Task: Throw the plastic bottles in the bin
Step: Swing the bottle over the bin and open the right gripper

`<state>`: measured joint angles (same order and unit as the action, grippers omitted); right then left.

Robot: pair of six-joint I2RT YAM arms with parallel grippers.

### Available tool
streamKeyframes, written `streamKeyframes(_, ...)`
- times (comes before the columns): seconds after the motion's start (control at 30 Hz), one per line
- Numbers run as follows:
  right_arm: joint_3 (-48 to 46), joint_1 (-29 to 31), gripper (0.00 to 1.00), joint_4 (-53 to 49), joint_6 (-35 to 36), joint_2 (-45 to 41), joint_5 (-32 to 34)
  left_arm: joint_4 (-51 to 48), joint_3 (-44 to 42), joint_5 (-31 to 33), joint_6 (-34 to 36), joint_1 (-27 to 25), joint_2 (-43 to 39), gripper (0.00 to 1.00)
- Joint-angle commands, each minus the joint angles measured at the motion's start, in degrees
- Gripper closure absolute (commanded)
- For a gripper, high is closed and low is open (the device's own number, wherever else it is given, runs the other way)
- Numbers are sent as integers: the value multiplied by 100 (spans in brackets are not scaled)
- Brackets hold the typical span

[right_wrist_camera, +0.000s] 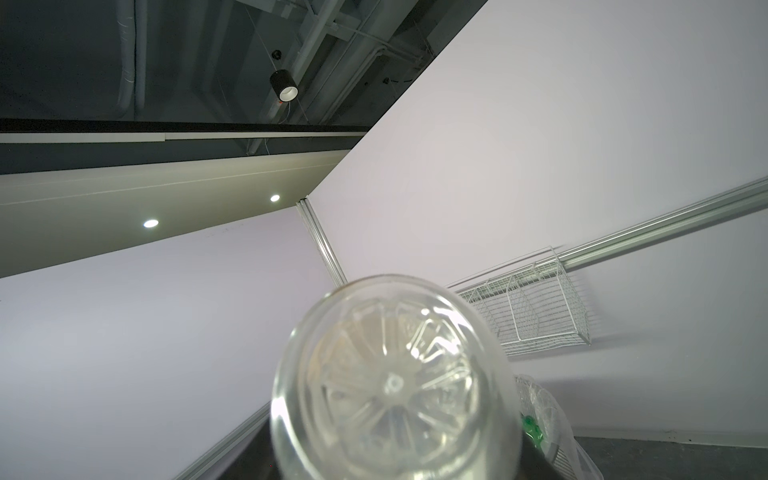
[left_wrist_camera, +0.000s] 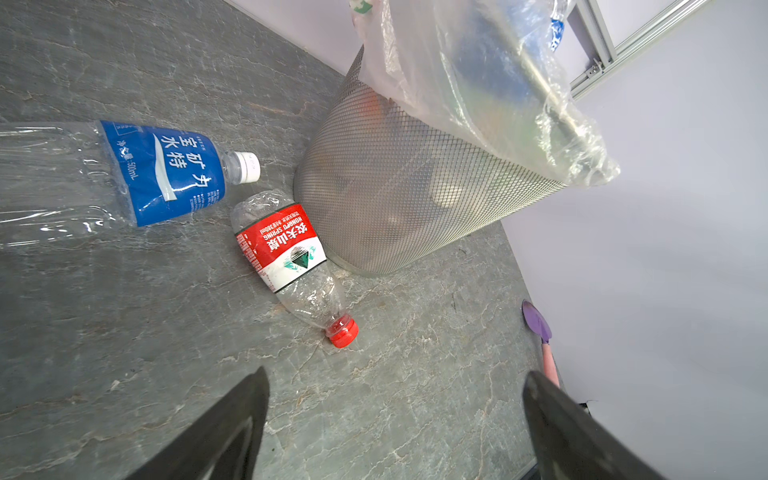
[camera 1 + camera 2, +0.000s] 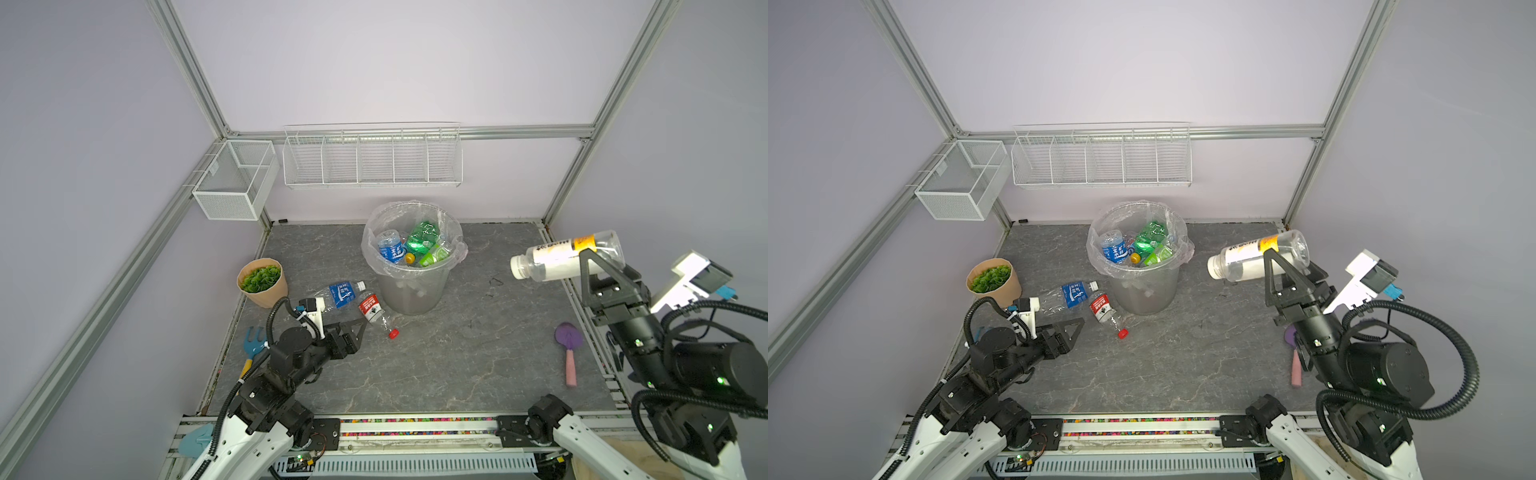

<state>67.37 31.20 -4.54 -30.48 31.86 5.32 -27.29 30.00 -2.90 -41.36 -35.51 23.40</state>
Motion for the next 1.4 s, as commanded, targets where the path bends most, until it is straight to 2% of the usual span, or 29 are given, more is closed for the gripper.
streamKeyframes(0.0,287,-26,80,437,199,1004,-461,15,160,-8,45,25,-42,6)
streamKeyframes(0.1,693,8,76,417,385,1999,-608,-31,192,16,40,18,-45,6)
streamKeyframes(0.13,894,15,67,302,545,2419,-754,-54,209,26,28,18,-37,6)
streamKeyframes(0.2,1593,30,18,-721,770,3148,-884,-121,256,47,45,17,-30,6)
streamKeyframes(0.23,2030,38,11,-1522,852,3483,-795,-189,296,45,58,11,-36,6)
streamKeyframes(0.3,2065,82,12,-2105,979,3606,-596,-342,361,84,110,17,-63,6)
streamKeyframes(0.37,1287,104,12,-1631,1065,3043,-546,-462,375,141,162,17,-137,6)
streamKeyframes(0.47,569,98,12,-1511,1103,2102,-20,-520,300,184,211,17,-194,6)
streamKeyframes(0.67,448,97,12,-2161,1197,1269,409,30,99,1,67,17,103,6)
streamKeyframes(1.1,10,97,11,-2932,616,698,747,-120,187,276,-192,0,683,8)
streamKeyframes(1.37,-289,94,12,-3304,423,397,1013,-46,298,331,-266,0,1443,9)
